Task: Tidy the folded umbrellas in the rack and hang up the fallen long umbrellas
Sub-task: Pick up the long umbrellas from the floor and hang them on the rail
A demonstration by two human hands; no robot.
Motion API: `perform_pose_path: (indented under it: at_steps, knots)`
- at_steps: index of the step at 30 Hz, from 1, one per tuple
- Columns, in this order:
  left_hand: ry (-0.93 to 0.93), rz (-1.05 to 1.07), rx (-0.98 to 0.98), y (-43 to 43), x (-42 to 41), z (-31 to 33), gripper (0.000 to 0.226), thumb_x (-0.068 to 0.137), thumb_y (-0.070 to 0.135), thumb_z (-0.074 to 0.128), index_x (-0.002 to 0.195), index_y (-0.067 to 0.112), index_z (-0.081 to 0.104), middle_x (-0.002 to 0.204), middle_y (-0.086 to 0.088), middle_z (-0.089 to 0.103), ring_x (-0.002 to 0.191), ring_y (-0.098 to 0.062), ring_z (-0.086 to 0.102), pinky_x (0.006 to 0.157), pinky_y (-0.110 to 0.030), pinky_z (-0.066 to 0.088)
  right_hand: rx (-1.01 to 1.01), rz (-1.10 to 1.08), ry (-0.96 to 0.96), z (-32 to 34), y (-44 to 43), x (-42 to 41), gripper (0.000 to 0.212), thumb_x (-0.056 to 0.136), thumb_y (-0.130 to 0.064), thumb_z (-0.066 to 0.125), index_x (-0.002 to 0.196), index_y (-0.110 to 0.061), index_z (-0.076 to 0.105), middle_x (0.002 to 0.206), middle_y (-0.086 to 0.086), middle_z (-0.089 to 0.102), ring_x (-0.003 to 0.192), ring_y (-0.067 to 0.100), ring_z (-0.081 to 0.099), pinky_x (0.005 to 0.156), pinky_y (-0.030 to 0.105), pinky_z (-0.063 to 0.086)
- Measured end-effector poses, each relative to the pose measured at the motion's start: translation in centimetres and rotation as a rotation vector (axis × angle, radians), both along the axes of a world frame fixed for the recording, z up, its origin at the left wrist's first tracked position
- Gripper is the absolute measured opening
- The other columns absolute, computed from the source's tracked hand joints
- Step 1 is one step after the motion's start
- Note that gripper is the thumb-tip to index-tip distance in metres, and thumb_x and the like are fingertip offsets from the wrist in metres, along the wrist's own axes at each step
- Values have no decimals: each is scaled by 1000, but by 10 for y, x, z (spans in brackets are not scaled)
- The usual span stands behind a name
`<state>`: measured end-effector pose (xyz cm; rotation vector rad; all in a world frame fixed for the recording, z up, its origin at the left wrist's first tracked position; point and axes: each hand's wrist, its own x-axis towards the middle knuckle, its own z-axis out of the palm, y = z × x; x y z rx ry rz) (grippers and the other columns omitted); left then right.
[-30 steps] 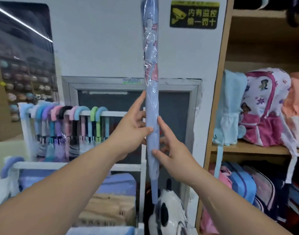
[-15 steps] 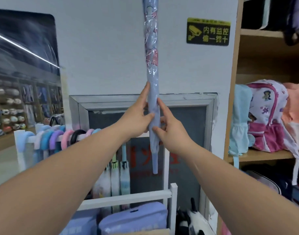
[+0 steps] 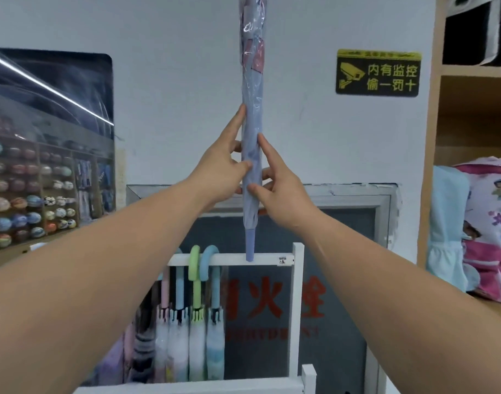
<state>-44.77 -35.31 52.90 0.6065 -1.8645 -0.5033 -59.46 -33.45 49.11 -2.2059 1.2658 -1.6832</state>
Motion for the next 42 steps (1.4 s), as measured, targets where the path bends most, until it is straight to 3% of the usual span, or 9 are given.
perform_pose_path:
  at_steps: [8, 14, 19, 23, 26, 30, 34, 42]
  knots:
    - [33, 55, -22, -23, -5, 17, 92, 100, 1, 54, 150, 62, 8, 128, 7, 57, 103, -19, 70, 62, -27, 60, -61, -7, 22, 19, -33, -3, 88, 99, -13, 59, 142, -72, 11, 104, 5, 64, 84, 26, 72, 68, 45, 64]
    - [34, 109, -41, -34, -10, -9, 90, 101, 5, 52, 144, 70, 6, 132, 3, 56, 99, -20, 71, 80, -38, 63, -63, -48, 37, -7, -47, 2, 86, 100, -13, 56, 149, -63, 7, 119, 1, 65, 85, 14, 70, 77, 41, 62]
    - [31, 103, 1, -46, -7, -38, 91, 101, 5, 52, 141, 74, 8, 129, 6, 57, 90, -13, 72, 81, -34, 63, -9, -32, 48, -38, -59, 1, 88, 100, -14, 56, 149, -63, 2, 103, 4, 69, 74, 21, 69, 72, 46, 61]
    - [19, 68, 46, -53, -6, -65, 91, 101, 5, 52, 140, 76, 7, 132, 2, 57, 100, -14, 70, 86, -39, 61, 35, -30, 92, -59, -61, -1, 89, 101, -17, 56, 152, -59, -4, 104, -9, 66, 73, 3, 65, 75, 31, 59]
    - [13, 69, 64, -59, -6, -78, 95, 100, 6, 54, 136, 79, 6, 137, -1, 58, 114, -18, 66, 94, -43, 58, 61, -70, 131, -72, -64, -2, 92, 100, -21, 57, 150, -58, -10, 92, 1, 70, 74, 15, 67, 77, 43, 59]
    - [-42, 76, 71, -65, -4, -85, 86, 101, 17, 57, 144, 70, 4, 126, 6, 68, 107, -5, 67, 91, -24, 55, 127, -140, 183, -82, -66, -5, 97, 99, -18, 57, 150, -57, -17, 79, 12, 66, 68, 28, 66, 70, 51, 57]
    - [8, 65, 73, -67, -3, -78, 73, 104, 20, 52, 152, 57, 12, 116, 13, 67, 105, 2, 64, 86, -15, 49, 202, -153, 220, -91, -66, -7, 106, 97, -18, 60, 146, -56, -25, 80, 13, 66, 65, 28, 65, 65, 46, 59]
    - [38, 30, 53, -68, -10, -58, 77, 103, 20, 53, 146, 65, 10, 110, 1, 68, 100, -15, 69, 88, -42, 61, 210, -185, 274, -96, -66, -5, 98, 102, -22, 51, 146, -49, -32, 68, 1, 56, 55, 17, 57, 51, 28, 43]
